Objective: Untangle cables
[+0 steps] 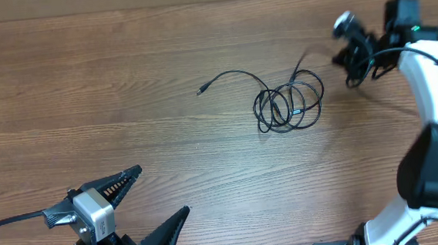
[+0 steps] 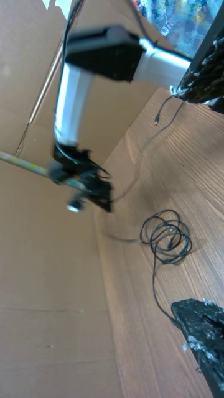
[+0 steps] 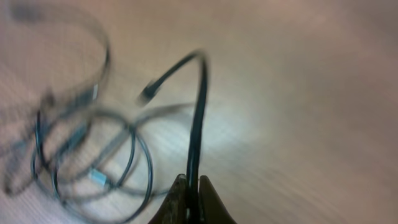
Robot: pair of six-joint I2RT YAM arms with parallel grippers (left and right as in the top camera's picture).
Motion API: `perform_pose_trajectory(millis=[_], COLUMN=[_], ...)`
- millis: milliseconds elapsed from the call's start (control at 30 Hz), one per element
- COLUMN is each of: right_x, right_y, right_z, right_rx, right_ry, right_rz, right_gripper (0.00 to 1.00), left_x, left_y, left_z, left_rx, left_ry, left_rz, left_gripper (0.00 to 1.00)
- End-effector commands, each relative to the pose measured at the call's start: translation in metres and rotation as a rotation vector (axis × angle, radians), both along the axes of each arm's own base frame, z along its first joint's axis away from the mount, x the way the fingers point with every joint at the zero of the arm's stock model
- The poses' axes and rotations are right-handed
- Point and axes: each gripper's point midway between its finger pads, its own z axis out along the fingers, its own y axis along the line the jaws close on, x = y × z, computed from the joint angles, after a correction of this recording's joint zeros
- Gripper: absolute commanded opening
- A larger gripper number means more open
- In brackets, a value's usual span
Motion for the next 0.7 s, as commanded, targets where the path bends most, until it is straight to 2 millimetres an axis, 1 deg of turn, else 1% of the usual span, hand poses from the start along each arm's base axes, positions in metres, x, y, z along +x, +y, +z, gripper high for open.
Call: perform_pose_trajectory(millis=[0, 100, 167, 233, 300, 400, 533, 633, 667], right_x=[0.005, 0.006, 0.007, 0.007, 0.005, 0.001, -0.006, -0.017, -0.022], right_y=[0.004, 0.001, -0.013, -0.030, -0.054, -0.094, -0.145, -0.194, -0.213], right_z=[0.104, 0.161, 0.187, 0.199, 0.200, 0.192, 0.188, 0.186, 0.184], right_rx=[0.079, 0.098, 0.061, 0.010, -0.066, -0.169, -0.224, -0.248, -0.258], right_ry=[-0.195, -0.333, -0.417, -0.460, -0.468, -0.449, -0.441, -0.444, -0.442], right_rz=[-0.111, -0.165, -0.236, -0.312, -0.405, -0.543, -0.662, -0.763, -0.803], right_gripper=[0.04, 0.04, 0.04, 0.04, 0.04, 0.04, 0.04, 0.04, 0.04], left_x=[-0.002, -0.002, -0.002, -0.002, -0.002, -0.002, -0.002, -0.003, -0.003], left_y=[0.002, 0.002, 0.002, 0.002, 0.002, 0.002, 0.002, 0.002, 0.002], left_z=[0.005, 0.005, 0.005, 0.005, 0.005, 0.005, 0.005, 0.004, 0.004], left_rx=[0.001, 0.001, 0.002, 0.002, 0.002, 0.002, 0.002, -0.003, -0.006], left_ry=[-0.022, -0.021, -0.021, -0.020, -0.019, -0.020, -0.019, -0.010, -0.007], left_rz=[0.008, 0.007, 0.007, 0.007, 0.007, 0.008, 0.007, 0.004, 0.004], left_gripper=[0.99, 1.00, 1.00, 1.00, 1.00, 0.99, 1.00, 1.00, 1.00])
